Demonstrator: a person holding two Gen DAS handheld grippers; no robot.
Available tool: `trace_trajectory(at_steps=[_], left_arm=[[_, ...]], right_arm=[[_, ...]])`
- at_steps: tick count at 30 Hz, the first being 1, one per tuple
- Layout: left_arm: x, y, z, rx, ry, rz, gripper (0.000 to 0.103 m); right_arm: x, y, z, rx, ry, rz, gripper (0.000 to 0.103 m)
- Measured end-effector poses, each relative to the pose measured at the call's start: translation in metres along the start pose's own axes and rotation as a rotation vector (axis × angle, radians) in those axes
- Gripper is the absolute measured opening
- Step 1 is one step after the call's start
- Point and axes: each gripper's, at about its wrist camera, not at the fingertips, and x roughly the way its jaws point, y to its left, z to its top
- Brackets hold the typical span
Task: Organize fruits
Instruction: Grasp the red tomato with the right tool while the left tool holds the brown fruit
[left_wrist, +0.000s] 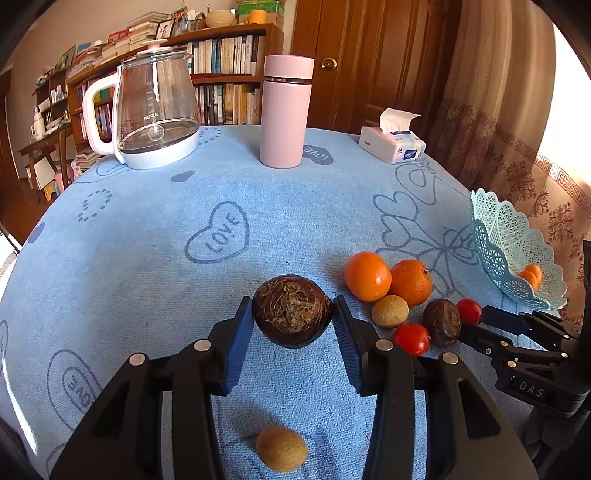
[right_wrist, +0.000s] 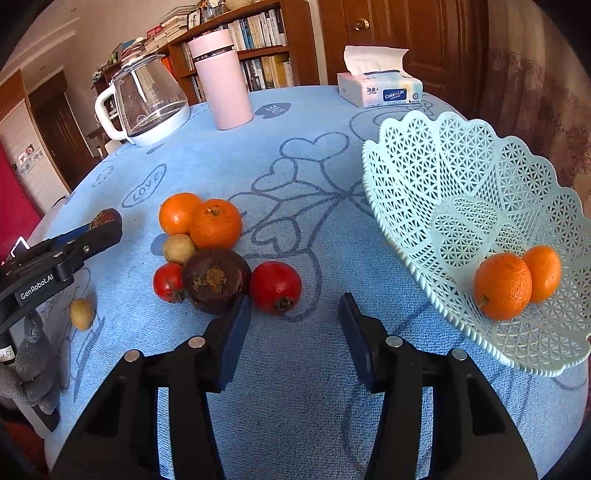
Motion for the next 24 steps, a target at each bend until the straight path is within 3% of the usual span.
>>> trace_trajectory(at_steps=[5, 13, 24], left_arm=[[0.000, 0.003, 0.000, -0.011, 0.002, -0.002, 0.044], [0.000, 0.004, 0.001, -0.018, 0.003, -0.003, 0.044], [-0.001, 0.006, 0.001, -0.026, -0.002, -0.001, 0.044]], right_arm=[[0.005, 0.001, 0.006, -0.022, 0.009, -0.011, 0.051], [0.008, 0.007, 0.010, -0.079, 0.013, 0.009, 0.031], [-0.006, 0.004, 0.007, -0.057, -0.047, 0.048, 0.029]])
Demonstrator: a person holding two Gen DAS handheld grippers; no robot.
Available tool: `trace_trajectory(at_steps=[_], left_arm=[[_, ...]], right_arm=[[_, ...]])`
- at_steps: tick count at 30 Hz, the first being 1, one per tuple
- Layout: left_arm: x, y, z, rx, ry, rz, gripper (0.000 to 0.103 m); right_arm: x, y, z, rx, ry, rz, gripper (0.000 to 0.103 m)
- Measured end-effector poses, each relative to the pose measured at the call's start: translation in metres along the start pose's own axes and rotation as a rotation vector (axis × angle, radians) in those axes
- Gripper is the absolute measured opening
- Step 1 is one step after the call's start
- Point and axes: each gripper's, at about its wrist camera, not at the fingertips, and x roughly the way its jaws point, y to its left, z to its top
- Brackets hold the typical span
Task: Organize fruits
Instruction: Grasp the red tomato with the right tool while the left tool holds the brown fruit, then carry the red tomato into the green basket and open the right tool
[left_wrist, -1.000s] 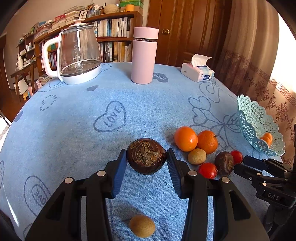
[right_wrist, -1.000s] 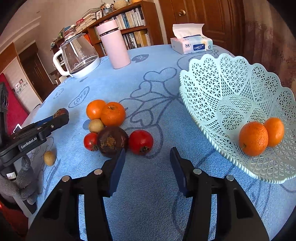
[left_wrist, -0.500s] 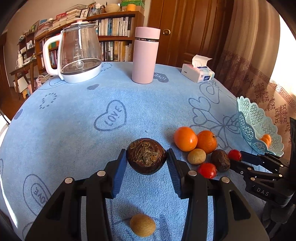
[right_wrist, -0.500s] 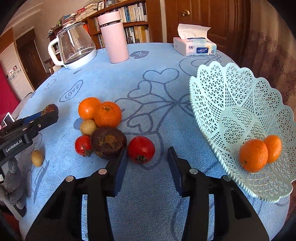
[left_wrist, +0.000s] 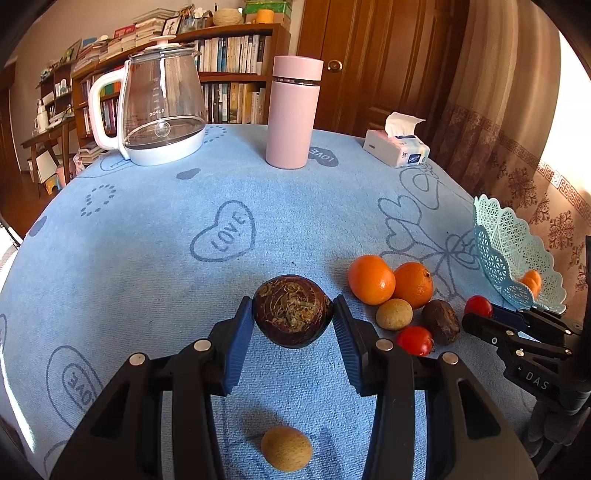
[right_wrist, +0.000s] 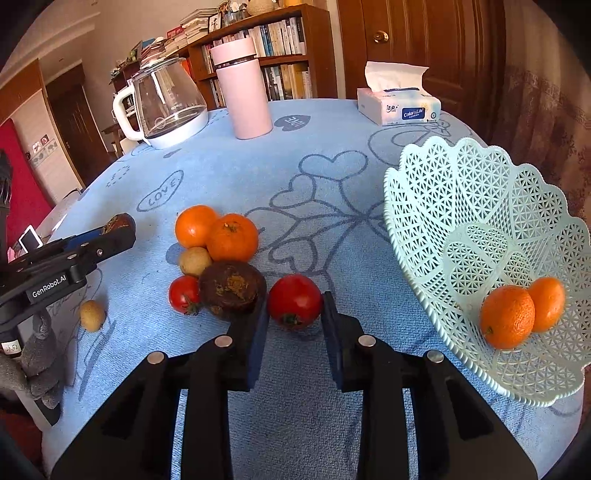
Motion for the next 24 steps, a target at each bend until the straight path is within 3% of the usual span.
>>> trace_trajectory(at_steps=[12, 24], left_arm=[[-0.003, -0.002, 0.000, 0.001, -0.022, -0.013, 0.044], [-0.008, -0.006, -0.001, 0.005, -0.037, -0.024, 0.044]], right_arm=[[-0.032, -0.014, 0.006, 0.068, -0.131, 0.028, 0.029], [-0.054, -0.040, 0.013, 0.154, -0.196, 0.026, 0.029]])
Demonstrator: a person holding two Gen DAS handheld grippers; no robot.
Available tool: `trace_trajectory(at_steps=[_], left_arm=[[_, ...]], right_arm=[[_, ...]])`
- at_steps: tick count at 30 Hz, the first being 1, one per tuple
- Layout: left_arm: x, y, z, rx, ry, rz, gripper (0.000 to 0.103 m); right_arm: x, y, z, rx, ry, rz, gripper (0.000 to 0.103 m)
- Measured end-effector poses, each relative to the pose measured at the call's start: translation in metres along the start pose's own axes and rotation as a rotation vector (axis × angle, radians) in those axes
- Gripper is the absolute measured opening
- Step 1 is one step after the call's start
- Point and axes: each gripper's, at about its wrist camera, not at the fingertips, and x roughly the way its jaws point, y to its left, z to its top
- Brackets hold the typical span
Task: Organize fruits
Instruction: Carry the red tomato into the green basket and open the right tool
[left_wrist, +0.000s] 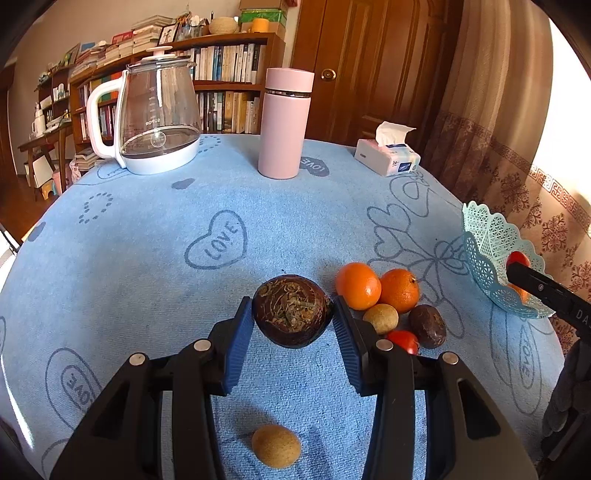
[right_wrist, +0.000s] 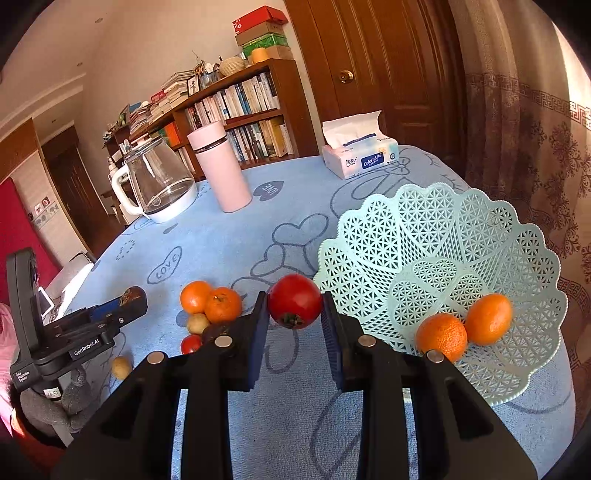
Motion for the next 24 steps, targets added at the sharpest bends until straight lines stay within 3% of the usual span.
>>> trace_trajectory(at_steps=[15, 24], left_arm=[[-0.004, -0.005, -0.001, 0.010, -0.004, -0.006, 0.044], [-0.004, -0.007, -0.001, 0.014, -0.003, -0.004, 0.044]], right_arm=[[-0.049, -0.069, 0.023, 0.167, -0.126, -0.085, 0.029], [-0.063, -0.090, 0.025, 0.209, -0.142, -0.136, 0.029]])
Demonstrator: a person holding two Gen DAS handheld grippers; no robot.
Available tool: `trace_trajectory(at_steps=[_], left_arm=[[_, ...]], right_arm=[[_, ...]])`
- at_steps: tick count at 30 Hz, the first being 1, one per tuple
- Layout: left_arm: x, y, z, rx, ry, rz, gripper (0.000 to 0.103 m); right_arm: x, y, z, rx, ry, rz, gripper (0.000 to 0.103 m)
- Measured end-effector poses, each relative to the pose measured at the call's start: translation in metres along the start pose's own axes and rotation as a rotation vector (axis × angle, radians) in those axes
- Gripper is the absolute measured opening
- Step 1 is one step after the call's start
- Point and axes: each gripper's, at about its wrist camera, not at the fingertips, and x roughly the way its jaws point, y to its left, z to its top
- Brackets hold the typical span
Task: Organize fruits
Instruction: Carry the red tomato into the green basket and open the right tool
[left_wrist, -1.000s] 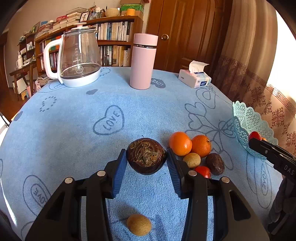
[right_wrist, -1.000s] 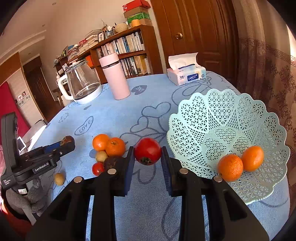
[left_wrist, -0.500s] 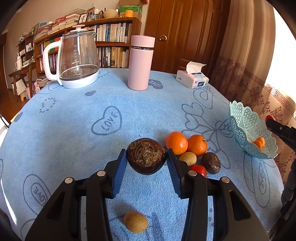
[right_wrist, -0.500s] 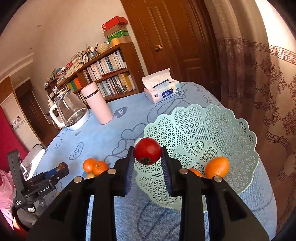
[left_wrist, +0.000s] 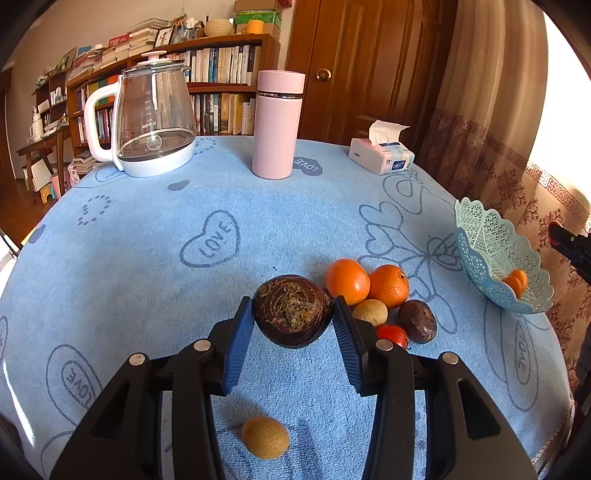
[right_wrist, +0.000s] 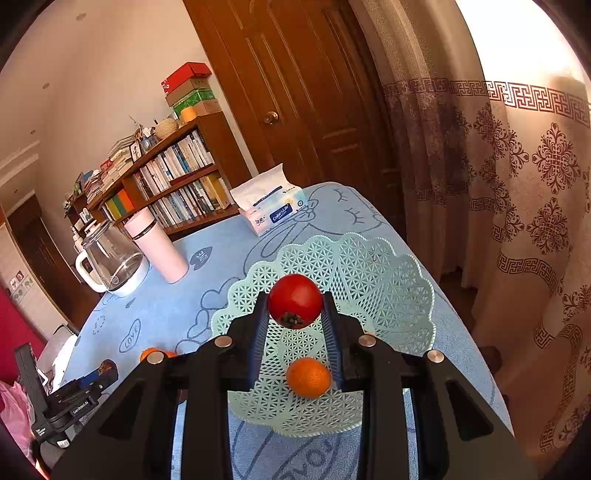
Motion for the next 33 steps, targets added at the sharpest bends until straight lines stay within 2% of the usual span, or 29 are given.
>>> trace_trajectory(at_steps=[7, 18, 20, 22, 24, 30, 33], left_arm=[[-0.002, -0.002, -0.002, 0.009, -0.002, -0.005, 0.044], [0.001, -0.001, -0.002, 0.006, 0.008, -0.005, 0.044], [0.001, -0.001, -0.002, 0.007, 0.008, -0.005, 0.044], [0.002, -0.001, -0.002, 0.008, 0.010, -0.004, 0.044], [0.002, -0.002, -0.003, 0.010, 0.011, -0.003, 0.044], [0.002, -0.006, -0.003, 0.017, 0.015, -0.009, 0.044], [0.001, -0.012, -0.002, 0.029, 0.016, -0.021, 0.044]], right_arm=[[0.011, -0.017, -0.012, 0.021, 0.058, -0.055, 0.029], [0.021, -0.030, -0.019, 0.058, 0.086, -0.095, 0.030], [0.022, -0.035, -0.019, 0.078, 0.088, -0.099, 0.033], [0.021, -0.038, -0.018, 0.100, 0.079, -0.101, 0.047], [0.019, -0.041, -0.016, 0.114, 0.065, -0.106, 0.052], [0.014, -0.048, -0.016, 0.146, 0.027, -0.123, 0.055], [0.011, -0.049, -0.017, 0.150, -0.014, -0.162, 0.056]])
